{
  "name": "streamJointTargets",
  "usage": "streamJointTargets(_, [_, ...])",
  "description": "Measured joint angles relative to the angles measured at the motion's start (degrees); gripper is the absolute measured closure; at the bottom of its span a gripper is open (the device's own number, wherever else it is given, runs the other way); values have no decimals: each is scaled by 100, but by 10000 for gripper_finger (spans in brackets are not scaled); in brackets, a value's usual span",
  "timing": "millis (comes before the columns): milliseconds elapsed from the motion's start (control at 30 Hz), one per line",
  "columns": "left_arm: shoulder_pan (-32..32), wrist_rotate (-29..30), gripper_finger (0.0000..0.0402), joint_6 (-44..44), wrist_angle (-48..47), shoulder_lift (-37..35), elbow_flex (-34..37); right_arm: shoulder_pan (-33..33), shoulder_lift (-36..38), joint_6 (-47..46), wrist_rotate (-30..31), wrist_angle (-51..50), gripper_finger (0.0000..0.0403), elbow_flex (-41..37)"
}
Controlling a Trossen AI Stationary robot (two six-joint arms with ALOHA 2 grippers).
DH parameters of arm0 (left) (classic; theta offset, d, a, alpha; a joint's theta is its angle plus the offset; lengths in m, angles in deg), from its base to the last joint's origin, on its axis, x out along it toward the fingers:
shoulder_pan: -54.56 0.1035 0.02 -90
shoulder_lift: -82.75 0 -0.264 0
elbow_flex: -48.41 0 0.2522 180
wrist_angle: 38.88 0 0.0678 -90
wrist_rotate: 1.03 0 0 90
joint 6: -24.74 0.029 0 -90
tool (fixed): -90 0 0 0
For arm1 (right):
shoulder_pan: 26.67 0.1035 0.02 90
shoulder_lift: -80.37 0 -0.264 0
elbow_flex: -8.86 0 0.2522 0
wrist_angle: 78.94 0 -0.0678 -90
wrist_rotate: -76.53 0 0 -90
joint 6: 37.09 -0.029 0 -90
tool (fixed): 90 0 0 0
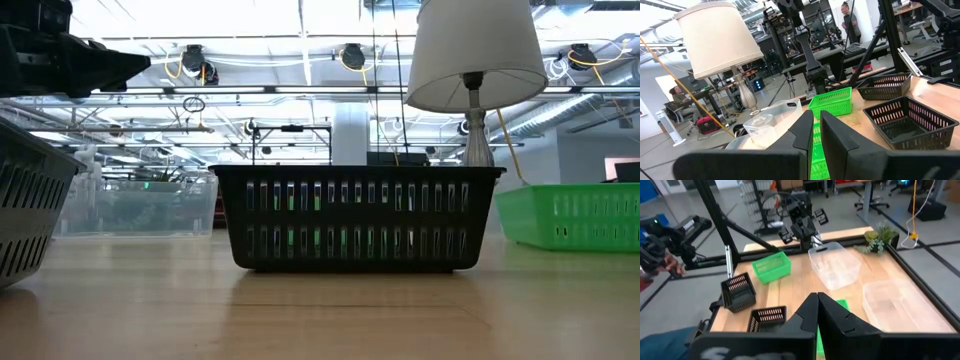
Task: Stack baskets by color
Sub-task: Stack the right green bin on top of the middle green bin
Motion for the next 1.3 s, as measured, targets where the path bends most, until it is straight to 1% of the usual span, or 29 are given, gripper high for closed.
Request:
streamJointTargets(200, [-2,0,364,0,-1,0,-2,-1,-382,1,-146,-537,403,493])
streamJointTargets(400, [-2,-1,364,-65,-2,0,-2,-1,-574,2,-146,-623,403,551])
streamJointTargets(500, [0,2,364,-603,48,0,0,-1,-643,24,-144,-625,403,551])
streamJointTargets(600, [-2,2,364,-1186,435,0,0,-1,-690,50,-141,-625,403,551])
streamJointTargets(733, [-2,2,364,-1601,1165,-2,-6,-1,-725,109,-133,-625,403,551])
streamJointTargets(800, [-1,2,364,-1799,1150,6,-117,-1,-727,109,-133,-622,403,551])
streamJointTargets(867, [-2,3,364,-1945,1011,72,-308,-1,-732,109,-132,-613,403,551])
streamJointTargets(1000, [-2,4,364,-2052,393,409,-864,-1,-755,110,-131,-609,403,551])
streamJointTargets(1167, [-1,4,364,-2065,-411,1138,-1863,-1,-781,49,-129,-599,403,551])
streamJointTargets(1300, [-2,0,364,-2045,-1257,1858,-2932,1,-823,-112,-129,-597,403,544])
